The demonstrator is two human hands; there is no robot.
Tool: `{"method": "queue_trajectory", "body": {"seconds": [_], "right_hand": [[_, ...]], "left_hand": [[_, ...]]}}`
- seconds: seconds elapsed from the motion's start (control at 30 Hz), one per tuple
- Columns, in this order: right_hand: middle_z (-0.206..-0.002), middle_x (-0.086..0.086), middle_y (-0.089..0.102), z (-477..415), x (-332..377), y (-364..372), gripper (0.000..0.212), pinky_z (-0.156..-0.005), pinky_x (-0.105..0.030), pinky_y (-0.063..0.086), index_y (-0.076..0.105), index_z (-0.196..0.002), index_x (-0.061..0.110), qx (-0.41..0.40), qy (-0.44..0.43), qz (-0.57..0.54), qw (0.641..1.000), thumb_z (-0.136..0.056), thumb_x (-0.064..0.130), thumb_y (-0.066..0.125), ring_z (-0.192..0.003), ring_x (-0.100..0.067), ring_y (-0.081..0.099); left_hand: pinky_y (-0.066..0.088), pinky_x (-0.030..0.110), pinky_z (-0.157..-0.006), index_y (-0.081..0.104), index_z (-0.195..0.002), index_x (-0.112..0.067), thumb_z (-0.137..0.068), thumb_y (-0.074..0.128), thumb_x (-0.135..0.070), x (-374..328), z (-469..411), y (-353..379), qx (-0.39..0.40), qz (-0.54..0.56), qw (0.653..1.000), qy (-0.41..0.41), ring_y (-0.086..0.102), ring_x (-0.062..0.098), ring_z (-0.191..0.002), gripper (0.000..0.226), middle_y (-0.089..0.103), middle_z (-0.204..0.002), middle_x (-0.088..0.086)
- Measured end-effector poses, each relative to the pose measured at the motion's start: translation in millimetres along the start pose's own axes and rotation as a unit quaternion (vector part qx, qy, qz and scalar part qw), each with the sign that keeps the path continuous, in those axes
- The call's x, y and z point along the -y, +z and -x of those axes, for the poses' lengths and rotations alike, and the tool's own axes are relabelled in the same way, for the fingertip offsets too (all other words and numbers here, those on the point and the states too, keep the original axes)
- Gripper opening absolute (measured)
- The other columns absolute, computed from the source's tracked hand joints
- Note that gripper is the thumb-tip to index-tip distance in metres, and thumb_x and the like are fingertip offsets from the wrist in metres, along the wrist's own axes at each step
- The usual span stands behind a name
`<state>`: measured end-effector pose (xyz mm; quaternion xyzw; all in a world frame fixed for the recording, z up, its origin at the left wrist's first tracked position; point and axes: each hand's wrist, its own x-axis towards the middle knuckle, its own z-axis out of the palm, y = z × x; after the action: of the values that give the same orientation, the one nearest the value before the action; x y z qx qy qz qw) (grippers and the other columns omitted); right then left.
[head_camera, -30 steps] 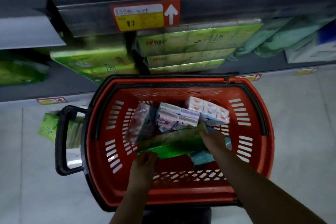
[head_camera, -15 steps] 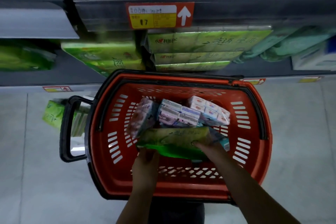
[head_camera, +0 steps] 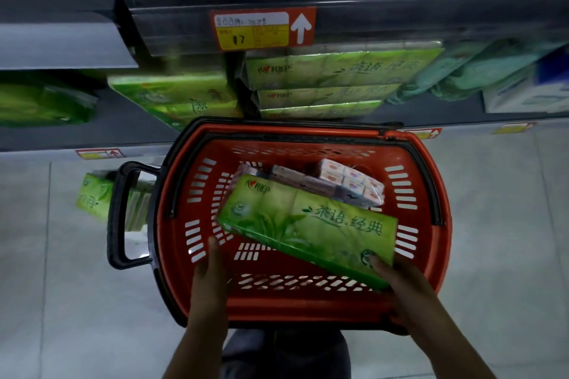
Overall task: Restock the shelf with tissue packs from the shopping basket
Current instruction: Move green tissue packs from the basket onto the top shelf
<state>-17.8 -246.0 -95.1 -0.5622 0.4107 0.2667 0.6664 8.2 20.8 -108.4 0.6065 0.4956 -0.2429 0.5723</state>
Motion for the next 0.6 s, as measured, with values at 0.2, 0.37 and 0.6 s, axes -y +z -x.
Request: {"method": "queue_trajectory", "body": {"seconds": [0.2,0.37,0.6], "right_hand": [[-0.112,-0.006,0.071,17,27,-4,0.088,-0.081,-0.033,0.058,0.067,-0.112,0.02,0.063,-0.05,-0.002,0.997,-0.035,0.055,0.09,-0.104,-0.024,0.068],[-0.114,0.0,0.071,28,51,-1,0.072,-0.091,-0.042,0.049,0.069,-0.108,0.035,0.087,-0.098,0.049,0.99,-0.043,0.063,0.084,-0.106,-0.021,0.067],[-0.122,0.0,0.067,44,59,5,0.079,-0.099,-0.049,0.044,0.062,-0.12,0.034,0.088,-0.129,0.024,0.987,-0.049,0.06,0.083,-0.115,-0.023,0.062]], "left_hand": [[0.047,0.053,-0.098,0.057,-0.127,-0.026,-0.086,0.035,-0.065,-39,14,-14,0.14,0.132,0.98,0.042,0.062,0.032,-0.114,0.06,0.067,-0.121,0.008],[0.06,0.042,-0.067,0.061,-0.12,-0.012,-0.09,0.057,-0.029,-63,20,-30,0.168,0.088,0.981,0.04,0.072,0.033,-0.091,0.034,0.074,-0.102,0.014],[0.058,0.032,-0.059,0.062,-0.118,-0.007,-0.091,0.055,-0.023,-62,53,-38,0.163,0.099,0.979,0.073,0.072,0.033,-0.087,0.032,0.073,-0.103,0.019]]}}
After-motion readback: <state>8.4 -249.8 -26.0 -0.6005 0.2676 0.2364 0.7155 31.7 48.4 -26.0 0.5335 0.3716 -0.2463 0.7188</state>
